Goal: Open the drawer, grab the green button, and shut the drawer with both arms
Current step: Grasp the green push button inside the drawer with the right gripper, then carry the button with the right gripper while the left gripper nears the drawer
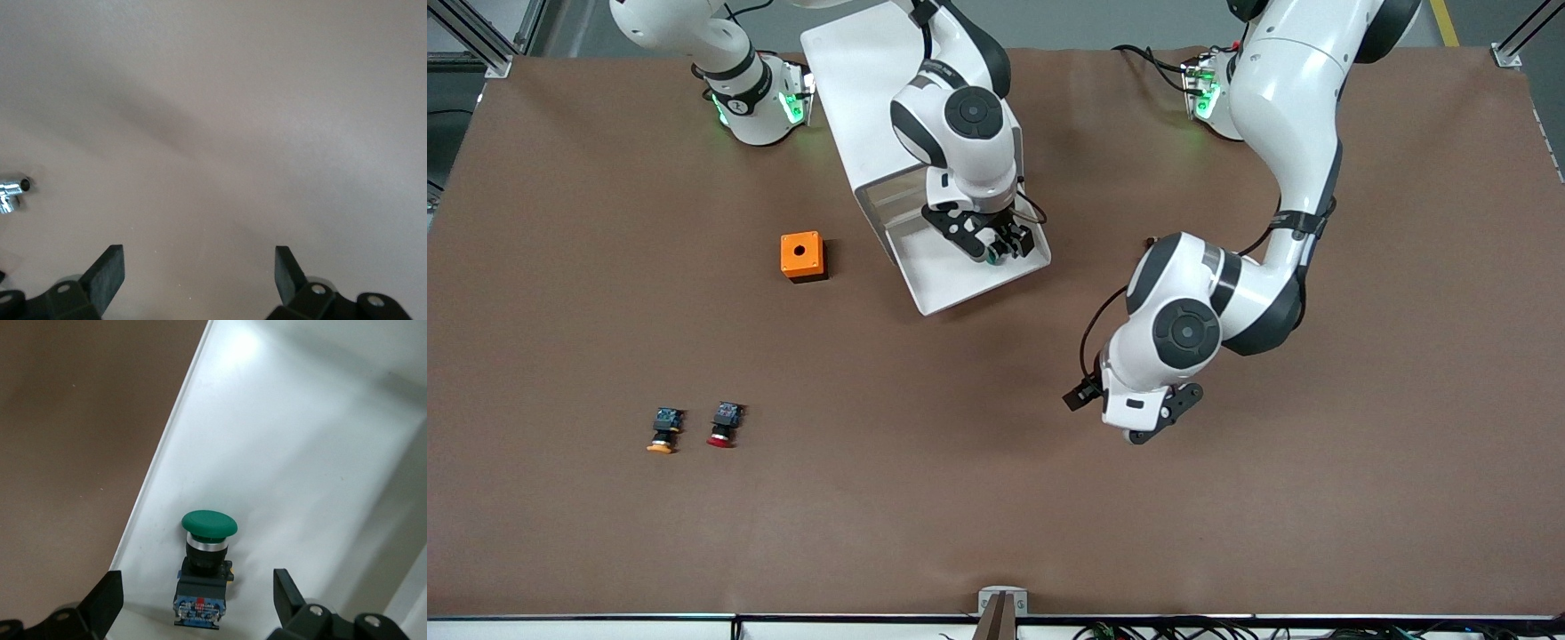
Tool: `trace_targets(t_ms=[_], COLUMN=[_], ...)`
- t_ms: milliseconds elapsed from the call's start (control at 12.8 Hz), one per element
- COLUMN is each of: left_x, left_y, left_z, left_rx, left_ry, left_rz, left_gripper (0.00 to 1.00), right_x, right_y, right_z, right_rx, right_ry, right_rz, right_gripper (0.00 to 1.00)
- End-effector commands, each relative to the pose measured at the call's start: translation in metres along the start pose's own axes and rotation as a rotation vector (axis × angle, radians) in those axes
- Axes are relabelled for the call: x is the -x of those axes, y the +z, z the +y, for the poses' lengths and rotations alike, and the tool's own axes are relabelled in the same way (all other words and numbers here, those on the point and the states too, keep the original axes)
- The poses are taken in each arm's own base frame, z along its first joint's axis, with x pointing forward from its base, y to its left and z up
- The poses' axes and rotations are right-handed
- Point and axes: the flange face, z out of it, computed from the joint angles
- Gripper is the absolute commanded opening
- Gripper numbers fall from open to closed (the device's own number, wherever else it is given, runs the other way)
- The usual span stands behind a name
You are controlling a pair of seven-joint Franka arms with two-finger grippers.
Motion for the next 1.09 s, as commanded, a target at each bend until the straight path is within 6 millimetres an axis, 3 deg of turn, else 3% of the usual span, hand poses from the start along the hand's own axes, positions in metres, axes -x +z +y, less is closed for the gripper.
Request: trace_targets(t_ms=[0,468,623,701,857,1013], left_x=[0.008,0.017,0.018,0.019,0.019,0.019], left_y=[-0.013,-0.005,-0.005,-0.005,-0.005,-0.005], left_z=[-0.004,0.000,0.000,0.001,0.001,0.001], left_rx=[-0.002,-0.025,-0.026,-0.025,-0.025,-0.025], left_ry=[0.002,0.042,0.038,0.041,0.041,0.040], left_rz=[0.036,0.059,0.056,0.055,0.055,0.055], left_gripper=[0.99,1.00,1.00,1.00,1.00,1.00], right_x=[0.014,0.027,0.028,0.028,0.028,0.023], right_y=[0.016,0.038,0.045,0.046,0.041,0.038], right_z=[-0.007,-0.004,-0.006,-0.006,-0.009,-0.011], right_rx=[0.010,0.039,0.044,0.045,0.038,0.037], right_ry=[0.035,0.057,0.061,0.059,0.055,0.052], right_rz=[0.009,0.018,0.029,0.032,0.033,0.034], right_gripper=[0.99,0.95,0.87,0.76,0.34,0.05])
